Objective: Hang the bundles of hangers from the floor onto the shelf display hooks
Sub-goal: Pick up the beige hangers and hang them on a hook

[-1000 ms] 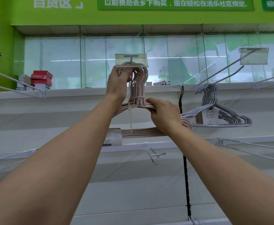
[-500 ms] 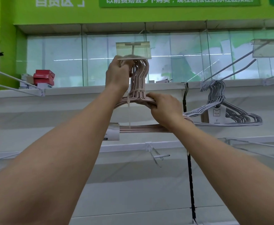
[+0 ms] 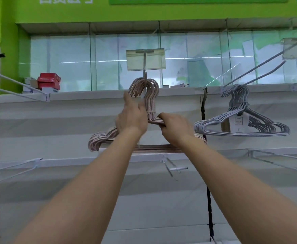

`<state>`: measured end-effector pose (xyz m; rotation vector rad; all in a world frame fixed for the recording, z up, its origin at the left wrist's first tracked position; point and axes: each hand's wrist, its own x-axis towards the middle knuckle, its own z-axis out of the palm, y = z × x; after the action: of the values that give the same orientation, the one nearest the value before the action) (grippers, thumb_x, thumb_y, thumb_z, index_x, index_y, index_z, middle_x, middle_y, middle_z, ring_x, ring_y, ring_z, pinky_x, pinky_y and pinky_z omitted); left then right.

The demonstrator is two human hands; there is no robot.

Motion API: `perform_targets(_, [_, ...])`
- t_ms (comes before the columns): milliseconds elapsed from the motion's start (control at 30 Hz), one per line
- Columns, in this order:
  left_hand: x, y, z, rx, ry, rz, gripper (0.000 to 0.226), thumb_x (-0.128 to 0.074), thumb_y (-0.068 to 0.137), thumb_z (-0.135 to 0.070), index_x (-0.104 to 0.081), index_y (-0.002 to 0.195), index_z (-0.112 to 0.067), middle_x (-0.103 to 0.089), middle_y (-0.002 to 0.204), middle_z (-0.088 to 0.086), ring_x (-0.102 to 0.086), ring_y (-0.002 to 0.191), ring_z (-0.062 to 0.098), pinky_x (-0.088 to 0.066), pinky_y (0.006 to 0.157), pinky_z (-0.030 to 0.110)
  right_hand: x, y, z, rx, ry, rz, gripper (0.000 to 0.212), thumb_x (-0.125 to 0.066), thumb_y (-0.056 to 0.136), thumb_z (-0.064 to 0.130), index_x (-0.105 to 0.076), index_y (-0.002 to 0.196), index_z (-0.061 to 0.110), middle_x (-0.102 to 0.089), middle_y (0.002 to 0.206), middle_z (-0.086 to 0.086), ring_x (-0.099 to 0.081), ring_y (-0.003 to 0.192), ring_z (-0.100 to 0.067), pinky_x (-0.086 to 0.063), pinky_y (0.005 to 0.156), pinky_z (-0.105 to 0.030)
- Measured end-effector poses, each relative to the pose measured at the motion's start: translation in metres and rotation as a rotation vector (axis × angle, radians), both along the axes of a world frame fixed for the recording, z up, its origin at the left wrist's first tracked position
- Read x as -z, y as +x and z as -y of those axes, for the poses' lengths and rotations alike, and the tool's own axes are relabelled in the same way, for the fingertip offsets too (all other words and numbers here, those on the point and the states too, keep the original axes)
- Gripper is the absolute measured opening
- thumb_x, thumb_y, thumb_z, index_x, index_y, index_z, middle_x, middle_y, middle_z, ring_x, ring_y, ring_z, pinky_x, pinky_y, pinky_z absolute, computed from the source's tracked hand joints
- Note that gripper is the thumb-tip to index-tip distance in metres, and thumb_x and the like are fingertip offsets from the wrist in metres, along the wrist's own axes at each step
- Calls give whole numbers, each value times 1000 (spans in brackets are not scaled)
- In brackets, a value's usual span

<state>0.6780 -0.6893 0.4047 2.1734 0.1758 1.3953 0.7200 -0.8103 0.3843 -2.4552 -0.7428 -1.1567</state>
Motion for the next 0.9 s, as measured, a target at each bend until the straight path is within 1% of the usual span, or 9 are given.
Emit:
perform_targets(67, [23, 0, -3, -144, 233, 9, 49, -21, 100, -46, -41, 132, -14, -67, 106, 11, -59, 103, 31, -32, 99, 42, 2, -1, 2, -56, -9, -22, 26, -47, 95, 36, -55, 115, 22, -64, 111, -5, -57, 101, -30, -39, 70, -32])
perform_targets(133, [34, 0, -11, -201, 384, -3, 57, -14, 97, -53, -56, 114, -18, -67, 103, 5, -58, 101, 26, -30, 101, 41, 0, -2, 8, -123, 1, -63, 41, -43, 93, 53, -52, 122, 25, -63, 115, -3, -57, 104, -26, -44, 78, -35])
perform_targets(200, [41, 0, -20, -228, 438, -7, 66, -5, 91, -55, -57, 114, -22, -65, 109, 1, -57, 102, 24, -32, 98, 40, 0, 0, 17, -159, 17, -86, 52, -33, 94, 59, -46, 132, 26, -58, 126, -3, -54, 111, -26, -45, 89, -41])
perform_targets(267, [47, -1, -24, -239, 441, -23, 59, -9, 93, -51, -54, 117, -22, -63, 112, 2, -55, 103, 25, -34, 91, 38, 4, 5, 24, -161, 44, -99, 52, -27, 97, 56, -43, 134, 23, -53, 132, -5, -51, 113, -25, -43, 92, -43])
perform_targets(333, [47, 3, -24, -214, 394, -57, 43, -20, 99, -43, -52, 117, -21, -60, 114, 4, -53, 104, 28, -36, 85, 37, 10, 11, 28, -138, 86, -113, 52, -25, 97, 56, -44, 131, 21, -52, 131, -5, -51, 111, -26, -44, 91, -43])
perform_targets(400, [43, 8, -23, -209, 363, -80, 38, -24, 101, -40, -51, 117, -19, -59, 116, 6, -52, 104, 29, -37, 82, 37, 12, 18, 27, -84, 116, -124, 54, -27, 96, 58, -44, 130, 19, -56, 126, -7, -54, 110, -29, -45, 86, -41])
perform_targets(500, [42, 16, -25, -221, 362, -97, 39, -24, 101, -40, -52, 118, -19, -58, 117, 6, -52, 105, 30, -37, 81, 37, 10, 25, 23, -35, 145, -137, 52, -31, 95, 60, -54, 113, 16, -62, 102, -6, -57, 94, -29, -40, 69, -35])
perform_targets(600, [41, 26, -27, -227, 356, -119, 40, -23, 102, -41, -51, 120, -19, -57, 119, 7, -51, 108, 30, -37, 82, 37, 11, 34, 18, -25, 163, -128, 52, -32, 95, 61, -59, 98, 16, -61, 86, -3, -54, 80, -25, -35, 60, -32])
perform_targets(900, [36, 60, -43, -250, 374, -165, 39, -23, 102, -41, -50, 121, -19, -55, 121, 7, -49, 109, 31, -37, 86, 39, 13, 75, -2, -16, 227, -151, 50, -35, 95, 61, -60, 88, 18, -57, 79, -3, -53, 78, -26, -30, 54, -31])
